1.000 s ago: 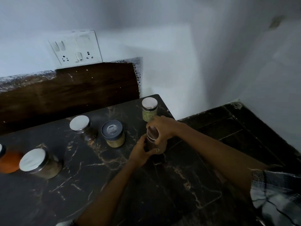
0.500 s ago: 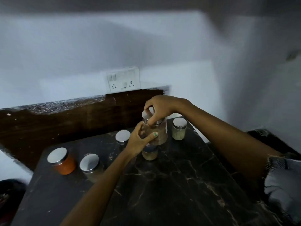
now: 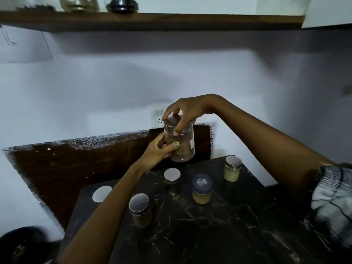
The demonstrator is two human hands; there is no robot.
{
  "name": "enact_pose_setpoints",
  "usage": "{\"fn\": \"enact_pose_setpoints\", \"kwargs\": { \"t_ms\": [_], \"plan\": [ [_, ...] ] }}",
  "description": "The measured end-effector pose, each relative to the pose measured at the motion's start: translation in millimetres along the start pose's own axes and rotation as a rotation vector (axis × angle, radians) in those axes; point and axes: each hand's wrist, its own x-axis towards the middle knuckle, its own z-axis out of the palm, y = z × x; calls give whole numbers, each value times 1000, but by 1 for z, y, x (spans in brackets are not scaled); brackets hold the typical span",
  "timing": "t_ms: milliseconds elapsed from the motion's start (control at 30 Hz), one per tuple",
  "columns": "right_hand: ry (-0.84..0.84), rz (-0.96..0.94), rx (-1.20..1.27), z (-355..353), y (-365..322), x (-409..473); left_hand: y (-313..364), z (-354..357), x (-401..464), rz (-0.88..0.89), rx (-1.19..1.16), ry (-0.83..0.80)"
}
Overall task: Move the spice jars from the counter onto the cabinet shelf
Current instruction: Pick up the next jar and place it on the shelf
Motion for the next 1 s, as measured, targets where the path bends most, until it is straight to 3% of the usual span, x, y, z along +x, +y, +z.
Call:
{"fn": "enact_pose_setpoints", "kwargs": {
  "t_ms": [300,533,667,833,1000],
  "plan": [
    [191,46,-55,11,-20,31,14,-22,-11,-7,-83,40],
    [26,44,66,4,-25,32,14,-30,-13,-57,-104,82],
    [124,-1,141,5,-19,35,15,-28,-11,-67,-194,45],
    [246,16,55,10,-12,44,17,-23,-5,-56,-280,46],
    [154,44,124,1,-6,40,16,-23,2,-40,-365,12]
  ]
}}
